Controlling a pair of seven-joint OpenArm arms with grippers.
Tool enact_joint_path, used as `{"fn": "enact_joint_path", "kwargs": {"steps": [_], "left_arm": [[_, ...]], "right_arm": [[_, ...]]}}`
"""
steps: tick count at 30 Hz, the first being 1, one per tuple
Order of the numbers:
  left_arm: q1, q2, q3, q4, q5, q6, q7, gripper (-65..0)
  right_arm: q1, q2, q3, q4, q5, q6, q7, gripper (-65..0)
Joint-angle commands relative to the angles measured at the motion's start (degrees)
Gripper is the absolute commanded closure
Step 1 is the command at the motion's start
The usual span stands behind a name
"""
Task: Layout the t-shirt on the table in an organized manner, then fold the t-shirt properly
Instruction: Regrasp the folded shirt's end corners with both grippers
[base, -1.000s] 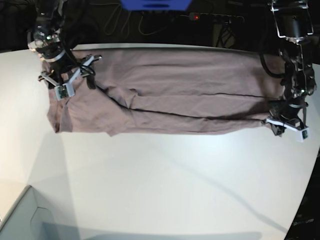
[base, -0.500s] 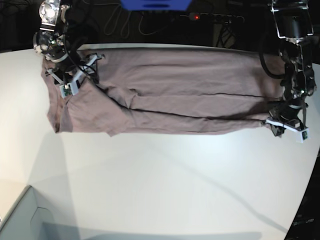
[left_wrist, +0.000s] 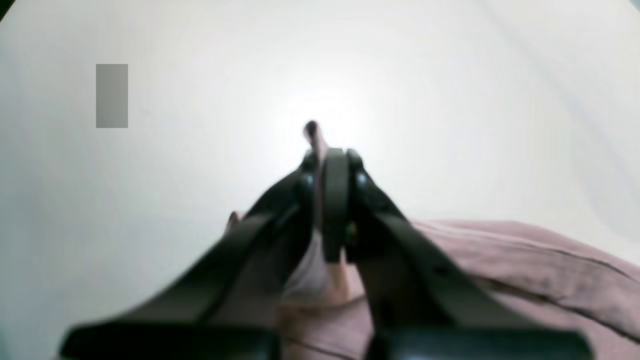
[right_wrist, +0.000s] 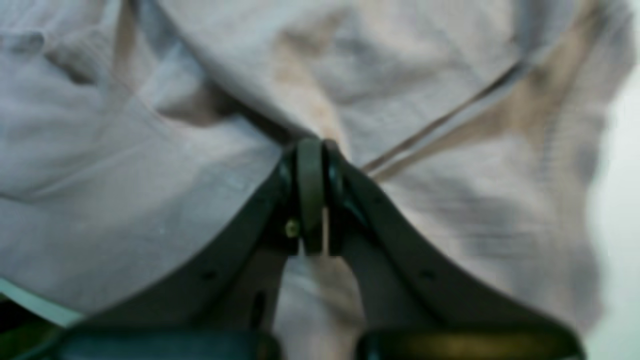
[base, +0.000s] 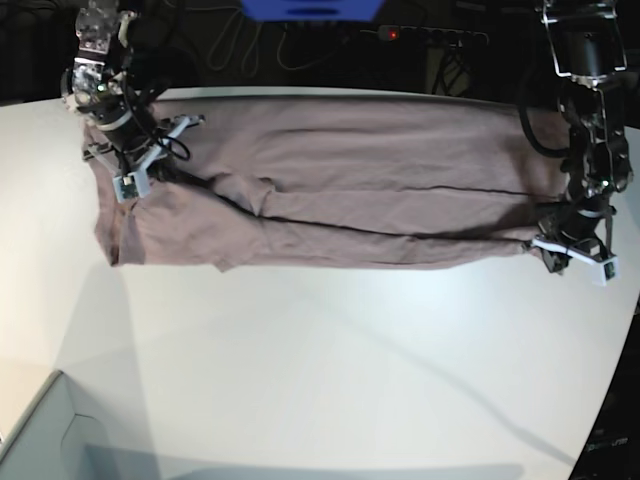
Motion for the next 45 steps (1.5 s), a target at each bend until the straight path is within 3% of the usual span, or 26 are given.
{"fn": "enact_joint_path", "kwargs": {"steps": [1,8,16,39,41,45], "left_arm": [[-0.85,-0.84,-0.38,0.86,-0.34,-0.19,-1.52,-0.9],[-0.94,-0.84,-0.47,1.21,-0.43,-0.19,-1.52,-0.9],[-0.94,-0.84,-0.47,1.21,-0.43,-0.19,-1.52,-0.9],[1.35,-0.92,-2.49,2.71,-0.43,-0.37,-1.69,-0.9],[1.53,-0.92,-3.90,2.71,-0.43,-2.04,-1.60,-0.9],[3.99,-0.92,-6.36,3.06,-0.43,-8.89,-1.52,-0.9]], "right_arm": [[-0.48,0.38,0.16,2.57,1.04,0.13,1.51,0.0],[-5.05,0.12,0.16,12.76,1.13,0.13,1.51,0.0],[-10.94,0.03,-0.28,16.28,1.13,0.13,1.59,0.0],[-4.34,1.26,-1.51,0.90,0.78,0.13,1.59,0.0],[-4.34,1.26,-1.51,0.81,0.78,0.13,1.59,0.0],[-4.34,1.26,-1.51,0.81,0.78,0.13,1.59,0.0]]}}
